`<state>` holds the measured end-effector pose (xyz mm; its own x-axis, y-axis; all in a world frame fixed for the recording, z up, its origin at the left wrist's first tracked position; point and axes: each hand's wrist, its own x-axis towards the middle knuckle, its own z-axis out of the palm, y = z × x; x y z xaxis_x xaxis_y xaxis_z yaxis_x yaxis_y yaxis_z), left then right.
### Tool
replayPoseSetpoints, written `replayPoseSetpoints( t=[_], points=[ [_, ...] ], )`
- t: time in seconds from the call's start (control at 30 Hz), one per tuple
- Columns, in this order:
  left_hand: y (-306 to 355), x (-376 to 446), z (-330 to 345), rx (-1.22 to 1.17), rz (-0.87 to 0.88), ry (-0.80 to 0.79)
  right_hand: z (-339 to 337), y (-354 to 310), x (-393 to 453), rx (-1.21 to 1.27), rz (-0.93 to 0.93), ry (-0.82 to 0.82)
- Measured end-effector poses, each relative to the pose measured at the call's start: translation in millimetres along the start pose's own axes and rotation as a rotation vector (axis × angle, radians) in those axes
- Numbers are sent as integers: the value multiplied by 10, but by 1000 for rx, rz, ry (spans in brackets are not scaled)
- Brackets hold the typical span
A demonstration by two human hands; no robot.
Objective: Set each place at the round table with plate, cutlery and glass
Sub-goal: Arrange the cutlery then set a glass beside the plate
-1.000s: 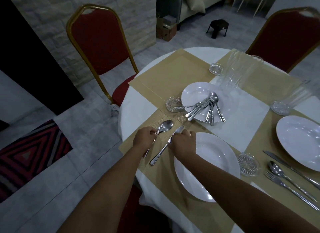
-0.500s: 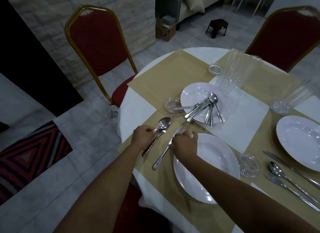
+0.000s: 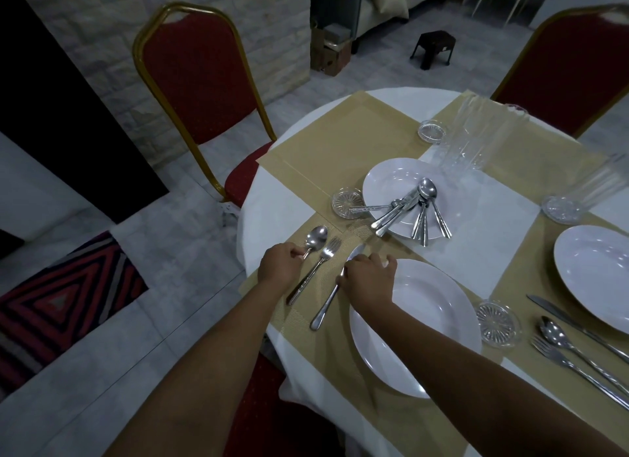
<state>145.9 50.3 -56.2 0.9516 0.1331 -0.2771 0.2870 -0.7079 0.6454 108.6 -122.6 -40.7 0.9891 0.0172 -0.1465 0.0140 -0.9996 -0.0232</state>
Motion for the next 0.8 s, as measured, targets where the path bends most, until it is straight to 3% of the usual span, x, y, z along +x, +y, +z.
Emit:
replayPoseSetpoints(
  t=[0.33,0.57,0.8],
  points=[
    [14,-103,47,120,113,45,24,-3,10,32,10,21],
    [-99,-85,-35,126,122,15,72,-217,102,80,-296,91],
    [-124,-60,-59,176,200,5,102,-266,156,21,-332,165]
  ],
)
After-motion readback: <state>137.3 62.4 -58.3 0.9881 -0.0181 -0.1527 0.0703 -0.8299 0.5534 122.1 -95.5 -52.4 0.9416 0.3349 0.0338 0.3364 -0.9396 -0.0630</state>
